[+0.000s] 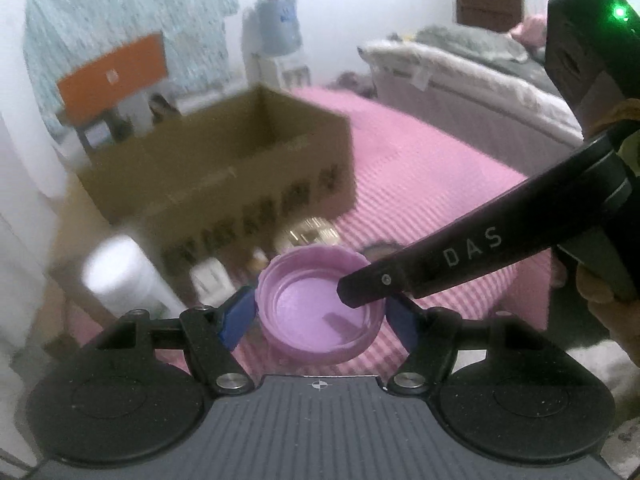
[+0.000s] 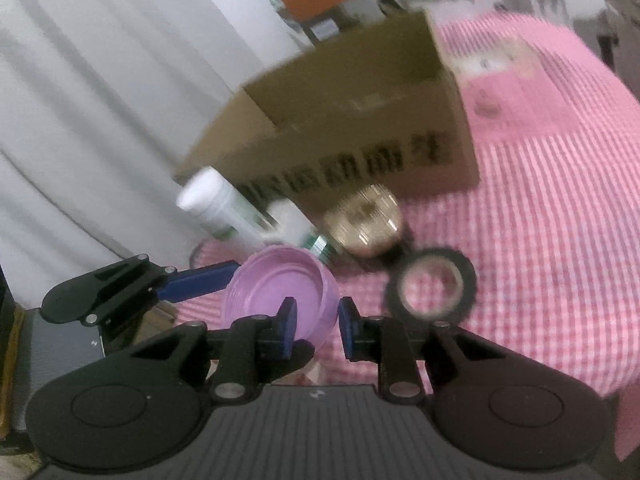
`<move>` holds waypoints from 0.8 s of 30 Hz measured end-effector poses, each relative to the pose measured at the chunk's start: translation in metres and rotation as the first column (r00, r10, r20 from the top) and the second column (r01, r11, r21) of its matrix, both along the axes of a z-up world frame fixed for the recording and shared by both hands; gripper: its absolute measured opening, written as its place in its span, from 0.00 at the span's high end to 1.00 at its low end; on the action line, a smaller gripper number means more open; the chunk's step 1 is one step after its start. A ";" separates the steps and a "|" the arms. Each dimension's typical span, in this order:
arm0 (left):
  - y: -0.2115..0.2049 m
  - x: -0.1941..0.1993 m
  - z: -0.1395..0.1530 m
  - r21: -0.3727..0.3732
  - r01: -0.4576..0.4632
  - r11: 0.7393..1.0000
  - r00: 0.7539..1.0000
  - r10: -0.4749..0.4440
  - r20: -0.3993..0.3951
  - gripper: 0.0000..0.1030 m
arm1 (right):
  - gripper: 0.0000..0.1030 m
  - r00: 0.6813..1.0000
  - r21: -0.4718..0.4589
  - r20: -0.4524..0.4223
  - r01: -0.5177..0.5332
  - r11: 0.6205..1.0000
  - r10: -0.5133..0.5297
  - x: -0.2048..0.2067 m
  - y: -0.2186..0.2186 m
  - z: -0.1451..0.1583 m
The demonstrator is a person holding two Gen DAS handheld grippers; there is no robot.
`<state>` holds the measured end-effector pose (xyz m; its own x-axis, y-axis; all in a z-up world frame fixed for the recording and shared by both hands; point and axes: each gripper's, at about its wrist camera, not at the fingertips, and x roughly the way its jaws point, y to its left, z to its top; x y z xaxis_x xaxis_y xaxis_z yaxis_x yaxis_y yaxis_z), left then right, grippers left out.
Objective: Organize rigid objects
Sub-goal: 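Carry the purple bowl over and down into the cardboard box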
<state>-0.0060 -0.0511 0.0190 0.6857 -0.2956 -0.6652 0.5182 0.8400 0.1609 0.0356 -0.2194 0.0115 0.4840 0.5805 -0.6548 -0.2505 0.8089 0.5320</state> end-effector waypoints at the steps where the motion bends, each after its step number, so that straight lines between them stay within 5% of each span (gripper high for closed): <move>1: 0.002 0.000 0.008 0.003 -0.004 1.000 1.000 0.004 0.027 0.30 | 0.76 1.000 0.005 0.022 -0.008 1.000 0.008 0.001 0.002 0.008; 7: 0.018 0.016 0.050 0.020 -0.039 0.999 0.986 0.035 0.160 0.30 | 0.76 0.987 0.002 0.142 -0.081 0.997 0.079 0.029 0.022 0.059; 11: 0.029 0.049 0.071 0.025 -0.069 0.997 0.984 0.064 0.167 0.30 | 0.76 0.976 -0.007 0.170 -0.137 0.991 0.136 0.066 0.037 0.084; 18: 0.055 0.138 0.070 -0.011 -0.122 0.992 0.992 0.122 -0.028 0.30 | 0.76 0.973 -0.033 0.058 -0.220 0.975 0.221 0.162 0.073 0.082; 24: 0.068 0.201 0.038 0.007 -0.166 0.986 0.962 0.163 -0.220 0.30 | 0.76 0.951 -0.033 -0.130 -0.285 0.958 0.279 0.233 0.100 0.045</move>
